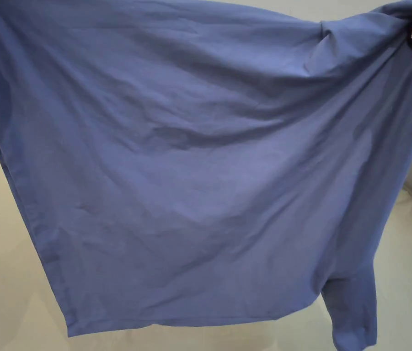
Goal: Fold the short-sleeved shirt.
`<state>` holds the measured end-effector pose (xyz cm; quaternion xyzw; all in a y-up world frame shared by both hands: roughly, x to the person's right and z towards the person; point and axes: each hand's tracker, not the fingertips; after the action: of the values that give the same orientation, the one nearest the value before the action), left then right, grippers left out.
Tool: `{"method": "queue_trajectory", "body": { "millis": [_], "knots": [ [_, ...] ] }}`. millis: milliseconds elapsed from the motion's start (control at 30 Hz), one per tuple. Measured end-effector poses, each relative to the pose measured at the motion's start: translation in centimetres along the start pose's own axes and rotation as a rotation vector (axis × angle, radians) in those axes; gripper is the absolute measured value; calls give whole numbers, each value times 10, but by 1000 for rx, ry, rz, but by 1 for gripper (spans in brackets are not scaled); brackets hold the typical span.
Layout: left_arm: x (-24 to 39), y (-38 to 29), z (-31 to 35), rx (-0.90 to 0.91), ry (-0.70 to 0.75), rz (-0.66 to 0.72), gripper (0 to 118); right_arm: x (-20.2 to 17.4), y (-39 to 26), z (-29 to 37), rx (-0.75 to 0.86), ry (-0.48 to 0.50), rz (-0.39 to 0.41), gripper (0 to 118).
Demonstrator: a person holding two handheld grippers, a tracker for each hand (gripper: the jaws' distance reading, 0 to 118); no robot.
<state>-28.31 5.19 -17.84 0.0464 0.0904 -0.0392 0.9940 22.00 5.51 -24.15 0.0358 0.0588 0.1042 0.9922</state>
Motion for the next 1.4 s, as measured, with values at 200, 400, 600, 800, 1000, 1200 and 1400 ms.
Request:
{"method": "queue_trajectory", "body": {
  "millis": [200, 400, 600, 800, 1000, 1200, 1400],
  "knots": [
    [3, -5, -55, -34, 2, 9, 0, -1, -6, -68, -29, -9, -16, 6],
    [6, -17, -122, -50, 28, 0, 0, -16, -15, -129, -40, -25, 10, 6],
    [1, -34, -179, -71, 53, 10, 0, -30, -29, -188, -46, -26, 58, 6],
    [9, -64, -219, -101, 87, -20, 0, -47, -67, -226, -49, -22, 16, 6],
    [15, -109, -236, -144, 80, -18, 0, -61, -132, -245, -146, 5, 11, 6],
    [14, -189, -223, -322, 40, -22, 0, -72, -212, -226, -253, 88, 32, 6],
    [9, -288, -157, -545, 27, -45, 0, -88, -307, -164, -410, 178, 0, 6]
  ]
}}
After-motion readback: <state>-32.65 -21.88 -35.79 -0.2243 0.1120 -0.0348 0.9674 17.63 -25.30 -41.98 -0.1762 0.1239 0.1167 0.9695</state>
